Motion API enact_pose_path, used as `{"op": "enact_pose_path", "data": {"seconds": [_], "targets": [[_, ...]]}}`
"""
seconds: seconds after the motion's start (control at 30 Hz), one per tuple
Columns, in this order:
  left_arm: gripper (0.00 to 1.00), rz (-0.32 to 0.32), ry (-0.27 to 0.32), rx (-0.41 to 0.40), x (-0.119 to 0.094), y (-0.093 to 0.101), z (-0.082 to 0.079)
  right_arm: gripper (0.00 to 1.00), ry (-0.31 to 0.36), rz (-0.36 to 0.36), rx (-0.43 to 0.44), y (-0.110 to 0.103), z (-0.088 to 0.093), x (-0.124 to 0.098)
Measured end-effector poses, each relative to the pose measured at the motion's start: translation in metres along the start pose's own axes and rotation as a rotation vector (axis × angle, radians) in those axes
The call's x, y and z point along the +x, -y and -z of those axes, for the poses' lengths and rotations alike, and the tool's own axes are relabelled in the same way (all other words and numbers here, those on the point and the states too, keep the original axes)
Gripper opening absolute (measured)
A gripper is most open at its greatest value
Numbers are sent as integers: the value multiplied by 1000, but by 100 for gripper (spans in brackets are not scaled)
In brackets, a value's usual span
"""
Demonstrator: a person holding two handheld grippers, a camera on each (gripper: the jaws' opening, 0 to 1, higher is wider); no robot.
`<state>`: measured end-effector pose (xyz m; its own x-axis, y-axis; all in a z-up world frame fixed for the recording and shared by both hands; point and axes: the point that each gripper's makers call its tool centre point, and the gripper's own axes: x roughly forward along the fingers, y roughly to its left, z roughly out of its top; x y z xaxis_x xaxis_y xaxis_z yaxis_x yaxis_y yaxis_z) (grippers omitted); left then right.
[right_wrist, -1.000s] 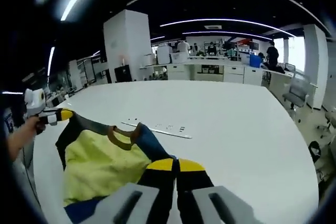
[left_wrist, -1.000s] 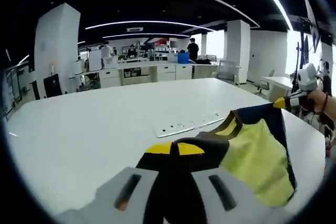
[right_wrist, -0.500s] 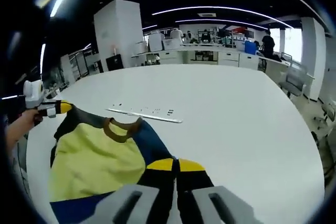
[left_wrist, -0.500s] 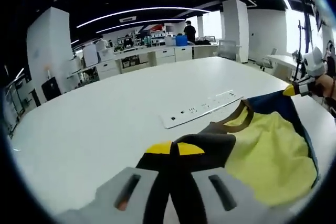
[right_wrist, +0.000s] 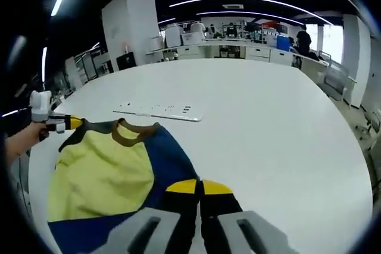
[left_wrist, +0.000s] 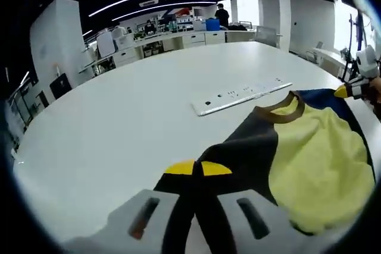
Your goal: Fold the garment on the visible template until the final outline fits inside the template.
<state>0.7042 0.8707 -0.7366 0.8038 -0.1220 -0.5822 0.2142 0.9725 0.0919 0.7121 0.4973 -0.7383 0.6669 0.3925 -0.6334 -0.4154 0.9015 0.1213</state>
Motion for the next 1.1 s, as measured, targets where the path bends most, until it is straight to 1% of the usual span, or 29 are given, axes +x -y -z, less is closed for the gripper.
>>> {"op": "enact_pose_path", "data": {"seconds": [0.07,0.1,0.13,0.17,0.2,0.23,0.3,0.37,0.43,0.5,0.6,0.63,0.73,0.77,0.93,1.03,1.1], "targets": [[8,-21,14,7,-5,-2,-1,0,9,-5,-2,-2,-3,-1],[12,-23,14,6,-6,-2,-1,2,15,-9,1,-3,-4,-2],[16,-23,13,1,-10,-3,0,7,23,-18,7,-5,-7,-4],[16,-24,15,-3,-12,-3,-1,13,25,-21,6,-7,-8,-5],[17,-31,23,-2,-18,-4,-2,22,28,-25,2,-10,-9,-7],[20,-34,35,-6,-21,-5,-4,29,32,-29,-4,-12,-11,-9],[27,-23,71,-60,-30,-4,-10,43,36,-50,-17,-20,-13,-13],[36,1,106,-91,-39,-2,-15,50,34,-78,-17,-29,-14,-18],[45,2,114,-90,-47,-1,-15,58,27,-92,-2,-37,-12,-24],[50,6,121,-81,-56,1,-14,65,25,-113,-12,-47,-9,-31],[57,26,135,-98,-69,6,-12,71,23,-146,-27,-61,-4,-42],[60,32,131,-102,-73,9,-9,72,20,-165,-30,-68,-1,-47],[65,43,128,-73,-85,16,-3,77,14,-193,-44,-82,4,-58],[67,45,127,-64,-88,19,-2,77,13,-211,-64,-89,7,-63],[71,48,124,-40,-107,27,10,78,13,-253,-106,-109,16,-81],[76,52,138,-23,-117,32,13,79,-7,-288,-148,-123,30,-90],[78,58,139,-10,-123,36,16,80,-18,-297,-164,-126,36,-93]]}}
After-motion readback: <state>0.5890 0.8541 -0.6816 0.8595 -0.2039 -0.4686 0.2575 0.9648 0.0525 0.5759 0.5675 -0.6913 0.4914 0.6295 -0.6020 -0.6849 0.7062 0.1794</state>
